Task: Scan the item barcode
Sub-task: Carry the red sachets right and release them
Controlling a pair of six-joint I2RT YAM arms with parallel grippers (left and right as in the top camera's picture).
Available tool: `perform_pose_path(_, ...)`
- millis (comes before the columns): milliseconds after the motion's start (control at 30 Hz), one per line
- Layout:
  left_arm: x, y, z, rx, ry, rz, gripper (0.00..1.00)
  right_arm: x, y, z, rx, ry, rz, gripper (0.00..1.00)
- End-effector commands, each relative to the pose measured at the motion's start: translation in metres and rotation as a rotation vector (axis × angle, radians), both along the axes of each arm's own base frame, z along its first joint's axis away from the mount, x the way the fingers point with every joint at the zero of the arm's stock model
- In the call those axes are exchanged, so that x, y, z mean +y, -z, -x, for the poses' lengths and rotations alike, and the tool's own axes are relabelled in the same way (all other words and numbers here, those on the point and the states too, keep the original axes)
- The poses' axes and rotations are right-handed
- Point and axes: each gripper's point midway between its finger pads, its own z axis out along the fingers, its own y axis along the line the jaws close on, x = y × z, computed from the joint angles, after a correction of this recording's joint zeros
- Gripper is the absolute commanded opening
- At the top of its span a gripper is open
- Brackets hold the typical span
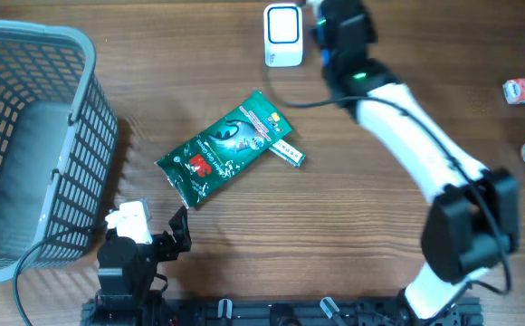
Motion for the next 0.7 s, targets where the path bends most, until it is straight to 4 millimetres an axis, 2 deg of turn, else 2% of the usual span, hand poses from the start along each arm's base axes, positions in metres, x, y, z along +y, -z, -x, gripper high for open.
perform_pose_path(0, 0.0, -0.001, 0.0, -0.007, 0.006, -0.008, 1.0, -0.123, 0.022, 0.035, 0.044, 0.462, -0.045, 0.04)
perform_pose_path(67, 0.0, -0.001, 0.0, -0.007, 0.006, -0.008, 1.0, -0.18, 0.052, 0.058, 0.131, 0.63, -0.073, 0.04)
perform_pose_path(100, 0.0, -0.001, 0.0, -0.007, 0.006, -0.008, 1.0, -0.202, 0.06, 0.067, 0.148, 0.694, -0.087, 0.04)
perform_pose_path(133, 0.0, -0.001, 0.0, -0.007, 0.006, -0.008, 1.0, -0.258, 0.084, 0.087, 0.158, 0.849, -0.135, 0.04)
perform_pose_path(267, 0.0, -0.001, 0.0, -0.007, 0.006, -0.008, 1.0, -0.318, 0.113, 0.105, 0.187, 0.961, -0.198, 0.04)
perform_pose_path(333, 0.0, -0.001, 0.0, -0.007, 0.006, -0.008, 1.0, -0.346, 0.117, 0.114, 0.166, 1.016, -0.215, 0.04)
perform_pose_path(367, 0.0, -0.001, 0.0, -0.007, 0.006, -0.008, 1.0, -0.353, 0.116, 0.115, 0.149, 1.025, -0.229, 0.08)
perform_pose_path(400, 0.0, -0.001, 0.0, -0.007, 0.006, -0.008, 1.0, -0.357, 0.114, 0.112, 0.13, 1.021, -0.243, 0.28)
perform_pose_path(433, 0.0, -0.001, 0.0, -0.007, 0.006, -0.008, 1.0, -0.359, 0.109, 0.107, 0.117, 1.001, -0.242, 0.53)
perform_pose_path(467, 0.0, 0.0, 0.0, -0.006, 0.006, -0.008, 1.0, -0.353, 0.099, 0.09, 0.131, 0.907, -0.226, 0.83)
perform_pose_path(500, 0.0, -0.001, 0.0, -0.007, 0.006, -0.008, 1.0, -0.342, 0.087, 0.076, 0.126, 0.841, -0.233, 1.0)
perform_pose_path(567, 0.0, -0.001, 0.0, -0.007, 0.006, -0.008, 1.0, -0.308, 0.066, 0.056, 0.102, 0.733, -0.29, 1.0)
perform_pose_path(600, 0.0, -0.001, 0.0, -0.007, 0.006, -0.008, 1.0, -0.284, 0.061, 0.046, 0.107, 0.656, -0.335, 1.0)
perform_pose_path(633, 0.0, -0.001, 0.0, -0.007, 0.006, -0.008, 1.0, -0.234, 0.057, 0.032, 0.146, 0.487, -0.426, 1.0)
perform_pose_path(667, 0.0, -0.001, 0.0, -0.007, 0.006, -0.008, 1.0, -0.169, 0.058, 0.024, 0.218, 0.277, -0.542, 1.0)
